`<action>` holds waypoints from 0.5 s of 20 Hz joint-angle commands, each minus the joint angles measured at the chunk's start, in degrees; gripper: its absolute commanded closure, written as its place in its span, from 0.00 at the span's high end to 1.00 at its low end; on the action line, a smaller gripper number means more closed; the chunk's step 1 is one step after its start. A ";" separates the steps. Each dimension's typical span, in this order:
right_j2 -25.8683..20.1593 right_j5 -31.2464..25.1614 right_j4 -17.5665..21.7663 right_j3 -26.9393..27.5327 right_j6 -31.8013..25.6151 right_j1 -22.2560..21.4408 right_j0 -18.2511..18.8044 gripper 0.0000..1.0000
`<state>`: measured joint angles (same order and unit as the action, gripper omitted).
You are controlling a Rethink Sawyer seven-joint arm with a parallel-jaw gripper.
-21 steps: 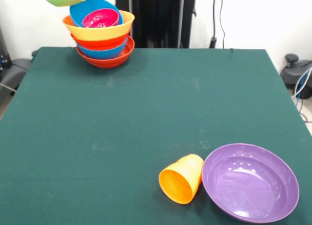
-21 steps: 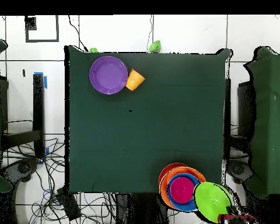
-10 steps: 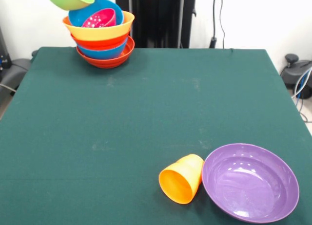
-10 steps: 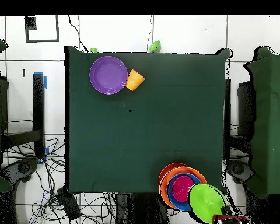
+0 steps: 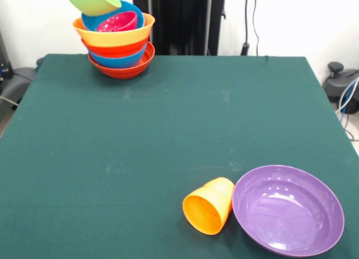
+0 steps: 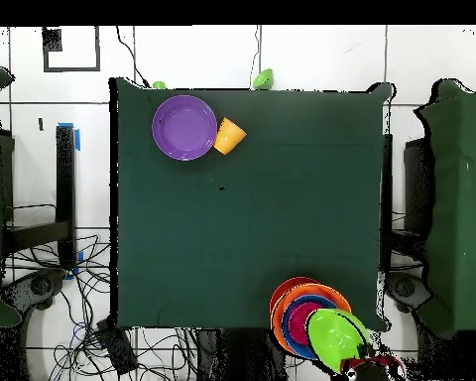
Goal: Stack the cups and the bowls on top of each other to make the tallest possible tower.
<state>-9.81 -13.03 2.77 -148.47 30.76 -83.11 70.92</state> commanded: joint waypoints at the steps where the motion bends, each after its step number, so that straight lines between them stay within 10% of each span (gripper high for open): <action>1: 8.00 -7.68 5.16 -3.73 17.22 -4.64 -7.32 0.00; 10: 10.11 -3.73 4.70 -4.53 16.57 -2.66 -8.86 0.00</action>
<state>-6.65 -13.04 5.14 -147.06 35.47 -83.04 64.00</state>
